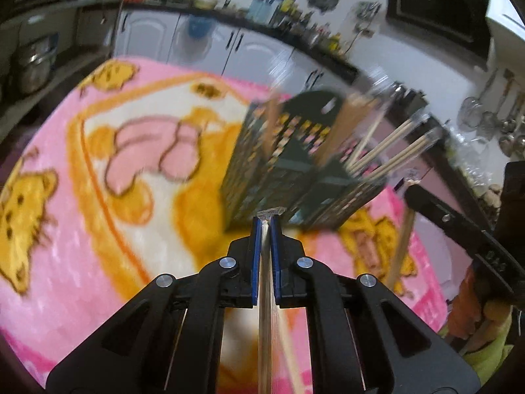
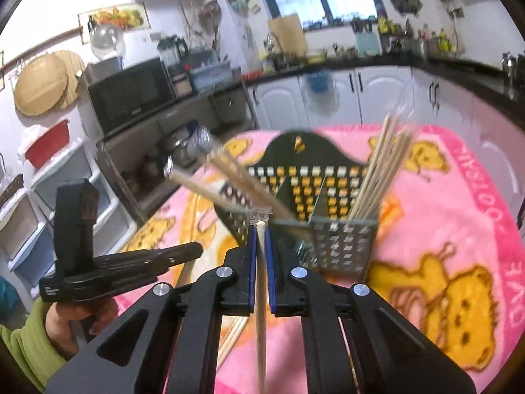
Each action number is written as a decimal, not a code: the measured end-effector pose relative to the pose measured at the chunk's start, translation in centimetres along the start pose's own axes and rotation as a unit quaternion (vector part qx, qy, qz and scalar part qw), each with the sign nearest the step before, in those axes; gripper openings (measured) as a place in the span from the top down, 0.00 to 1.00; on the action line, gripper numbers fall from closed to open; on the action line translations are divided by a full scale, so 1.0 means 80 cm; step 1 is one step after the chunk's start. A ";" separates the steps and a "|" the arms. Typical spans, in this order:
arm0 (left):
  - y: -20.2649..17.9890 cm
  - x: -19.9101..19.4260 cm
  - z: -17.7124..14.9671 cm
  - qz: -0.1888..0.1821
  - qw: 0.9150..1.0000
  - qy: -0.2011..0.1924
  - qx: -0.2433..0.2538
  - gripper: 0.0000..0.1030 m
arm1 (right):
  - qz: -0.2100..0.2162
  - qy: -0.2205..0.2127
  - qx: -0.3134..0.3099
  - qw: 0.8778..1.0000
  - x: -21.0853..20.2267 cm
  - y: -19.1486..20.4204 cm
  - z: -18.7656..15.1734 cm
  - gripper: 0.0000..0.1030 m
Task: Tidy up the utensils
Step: 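Lift both held chopsticks and carry them above the green caddy, then open the left tool to drop its chopstick into the caddy while the right tool releases its own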
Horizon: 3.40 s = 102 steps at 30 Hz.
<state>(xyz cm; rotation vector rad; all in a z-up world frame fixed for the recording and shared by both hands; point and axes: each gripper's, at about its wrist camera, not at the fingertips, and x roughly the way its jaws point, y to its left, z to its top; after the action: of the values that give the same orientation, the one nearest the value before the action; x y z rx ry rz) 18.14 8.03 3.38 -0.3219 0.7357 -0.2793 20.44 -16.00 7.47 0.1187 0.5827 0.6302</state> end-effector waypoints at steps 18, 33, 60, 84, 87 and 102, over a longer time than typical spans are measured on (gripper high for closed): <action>-0.121 -0.049 0.072 -0.018 0.988 -0.134 0.072 0.97 | -0.034 -0.097 0.011 0.995 -0.099 -0.030 0.014 0.94; -0.183 -0.040 0.143 0.005 0.968 -0.233 0.096 0.97 | -0.044 -0.145 0.020 0.988 -0.132 -0.053 0.036 0.94; -0.186 0.015 0.211 0.120 0.928 -0.344 0.074 0.97 | -0.053 -0.242 0.013 0.969 -0.094 -0.056 0.153 0.94; -0.172 0.025 0.187 0.090 0.938 -0.321 0.092 0.82 | -0.057 -0.196 0.034 0.978 -0.030 -0.091 0.113 0.72; -0.168 0.016 0.179 0.084 0.943 -0.309 0.087 0.76 | -0.060 -0.185 0.036 0.980 -0.036 -0.090 0.106 0.72; -0.156 -0.016 0.126 0.029 0.969 -0.229 0.093 0.58 | -0.081 -0.120 0.045 0.988 -0.065 -0.089 0.055 0.63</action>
<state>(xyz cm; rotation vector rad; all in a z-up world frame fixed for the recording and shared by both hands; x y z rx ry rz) 22.54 -1.00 15.96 -0.1758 0.2600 -0.2048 23.15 -24.54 11.68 0.2255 0.3825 0.4236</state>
